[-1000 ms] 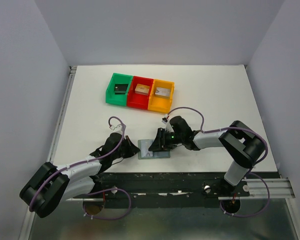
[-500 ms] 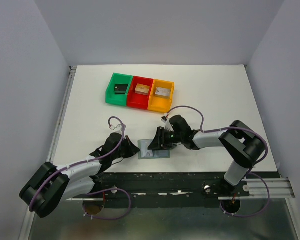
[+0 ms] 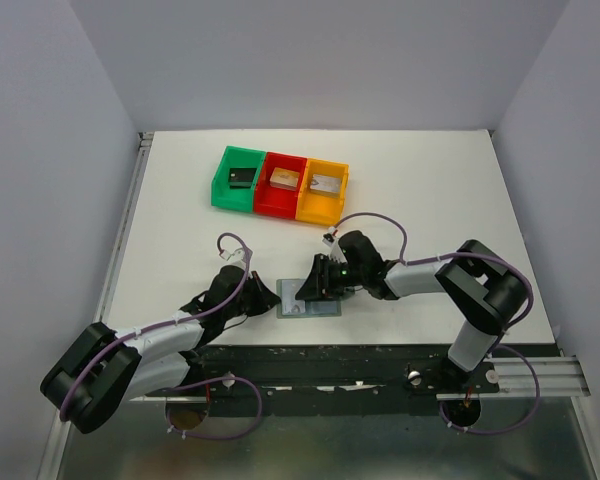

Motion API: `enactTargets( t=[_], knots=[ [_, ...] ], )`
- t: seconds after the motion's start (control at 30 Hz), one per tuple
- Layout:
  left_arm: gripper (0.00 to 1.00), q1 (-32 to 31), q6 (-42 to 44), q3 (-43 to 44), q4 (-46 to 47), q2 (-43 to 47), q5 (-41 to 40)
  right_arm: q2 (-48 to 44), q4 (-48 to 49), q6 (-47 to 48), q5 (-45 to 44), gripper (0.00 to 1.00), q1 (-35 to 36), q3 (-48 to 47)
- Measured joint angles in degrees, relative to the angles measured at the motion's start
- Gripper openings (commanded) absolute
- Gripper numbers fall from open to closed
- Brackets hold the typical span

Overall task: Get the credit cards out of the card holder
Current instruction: Remove the credit card from the card holder.

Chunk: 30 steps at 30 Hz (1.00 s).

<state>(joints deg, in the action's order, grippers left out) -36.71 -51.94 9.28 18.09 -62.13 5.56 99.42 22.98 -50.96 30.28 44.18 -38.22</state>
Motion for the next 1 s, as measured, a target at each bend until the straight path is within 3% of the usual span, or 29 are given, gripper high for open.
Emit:
enactTargets(
  t=[0.73, 1.0],
  knots=[
    [0.03, -0.1, -0.4, -0.5, 0.9, 0.0, -0.2, 0.9, 2.3, -0.7, 0.7, 0.52, 0.0, 0.0],
    [0.14, -0.2, -0.2, -0.4, -2.4, 2.5, -0.7, 1.5, 2.7, -1.4, 0.9, 0.52, 0.0, 0.0]
  ],
)
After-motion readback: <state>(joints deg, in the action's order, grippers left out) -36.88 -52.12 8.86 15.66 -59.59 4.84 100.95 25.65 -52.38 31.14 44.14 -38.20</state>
